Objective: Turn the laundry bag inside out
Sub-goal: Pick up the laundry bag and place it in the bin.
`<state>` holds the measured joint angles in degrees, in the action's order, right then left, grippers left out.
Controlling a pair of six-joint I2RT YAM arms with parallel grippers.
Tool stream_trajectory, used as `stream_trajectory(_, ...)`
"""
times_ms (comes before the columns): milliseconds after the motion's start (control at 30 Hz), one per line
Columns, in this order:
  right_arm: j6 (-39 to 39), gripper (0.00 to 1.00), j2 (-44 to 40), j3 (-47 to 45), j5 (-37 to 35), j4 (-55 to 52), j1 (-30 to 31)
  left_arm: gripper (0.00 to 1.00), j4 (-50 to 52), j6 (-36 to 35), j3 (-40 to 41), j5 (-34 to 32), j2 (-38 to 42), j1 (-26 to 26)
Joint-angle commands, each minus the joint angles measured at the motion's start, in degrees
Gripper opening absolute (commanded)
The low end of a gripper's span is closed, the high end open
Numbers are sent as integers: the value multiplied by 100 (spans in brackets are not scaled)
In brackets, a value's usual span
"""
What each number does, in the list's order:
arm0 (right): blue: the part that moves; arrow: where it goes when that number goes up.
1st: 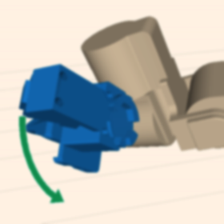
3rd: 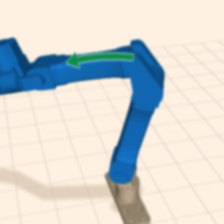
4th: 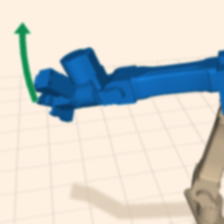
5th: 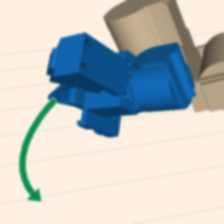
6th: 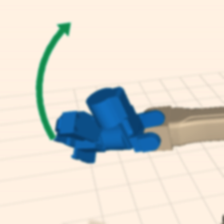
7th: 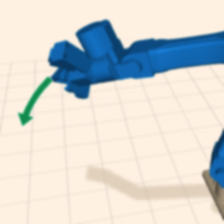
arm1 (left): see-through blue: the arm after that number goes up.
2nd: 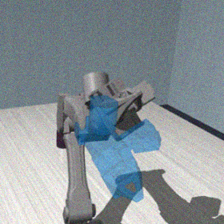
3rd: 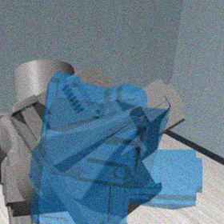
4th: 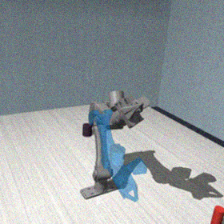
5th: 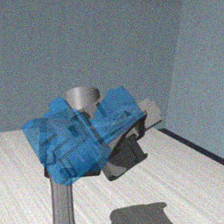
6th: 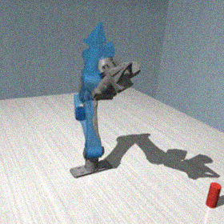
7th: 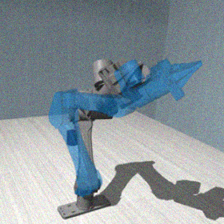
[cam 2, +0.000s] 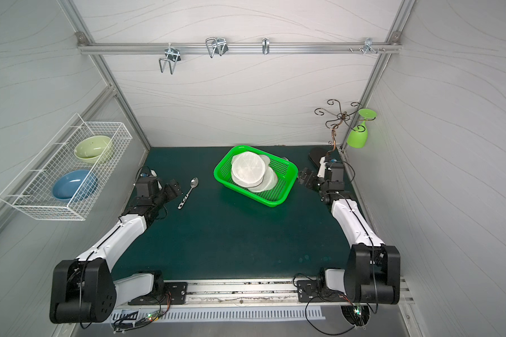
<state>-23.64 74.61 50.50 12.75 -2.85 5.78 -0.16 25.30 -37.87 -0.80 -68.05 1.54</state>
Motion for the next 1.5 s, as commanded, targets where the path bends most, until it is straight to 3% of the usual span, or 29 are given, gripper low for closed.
stream_trajectory(0,689,92,405,365,239,891,650,99,-688,293,236,1134,314,-242)
stream_trajectory(300,1033,73,2560,2111,832,671,1107,99,-952,-133,228,1778,408,-413)
stream_trajectory(533,1210,67,3417,2776,782,647,1339,94,-1516,-144,409,2119,243,-409)
stream_trajectory(667,1328,59,3852,3221,878,506,1466,91,-1643,-208,421,2210,155,-420)
stream_trajectory(800,1262,39,4115,3493,881,523,1508,89,-1713,-351,421,2215,76,-487)
stream_trajectory(967,1285,11,4109,3648,1011,465,1509,88,-1688,-750,331,2175,40,-721)
stream_trajectory(1067,1315,2,3838,3622,1052,401,1507,87,-1658,-1144,216,2064,86,-957)
stream_trajectory(1267,1007,0,2903,3869,625,-313,1502,88,-1433,-2129,-71,1873,478,-1409)
stream_trajectory(1467,-302,0,2104,4478,-4,-2010,1497,89,-1059,-3605,-459,2161,1044,-1869)
